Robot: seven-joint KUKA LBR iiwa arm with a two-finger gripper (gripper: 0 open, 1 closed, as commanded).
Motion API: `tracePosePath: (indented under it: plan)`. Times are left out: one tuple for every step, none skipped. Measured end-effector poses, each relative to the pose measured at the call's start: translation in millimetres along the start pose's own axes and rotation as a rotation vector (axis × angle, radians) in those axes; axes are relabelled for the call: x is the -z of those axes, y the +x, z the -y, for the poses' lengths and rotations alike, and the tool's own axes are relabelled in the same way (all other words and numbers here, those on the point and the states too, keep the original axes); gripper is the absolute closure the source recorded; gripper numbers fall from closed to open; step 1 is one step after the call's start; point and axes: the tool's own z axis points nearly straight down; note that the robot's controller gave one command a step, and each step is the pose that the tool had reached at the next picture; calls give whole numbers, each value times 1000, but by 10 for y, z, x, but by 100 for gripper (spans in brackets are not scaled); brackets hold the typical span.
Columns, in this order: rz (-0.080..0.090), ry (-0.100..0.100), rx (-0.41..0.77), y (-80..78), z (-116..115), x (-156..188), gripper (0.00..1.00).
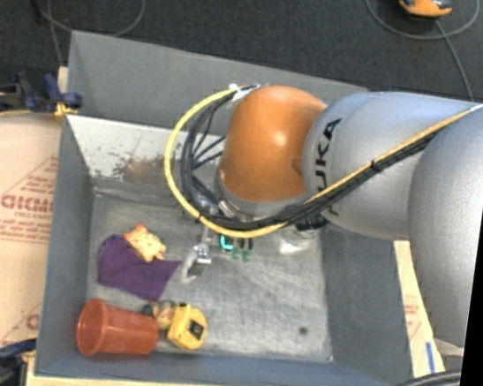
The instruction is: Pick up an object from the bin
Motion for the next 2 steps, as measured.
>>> tracePosePath:
  plan:
    - [8,-1,-3,-19,5,43,0]
    - [16,-2,29,107,-424,-603,0]
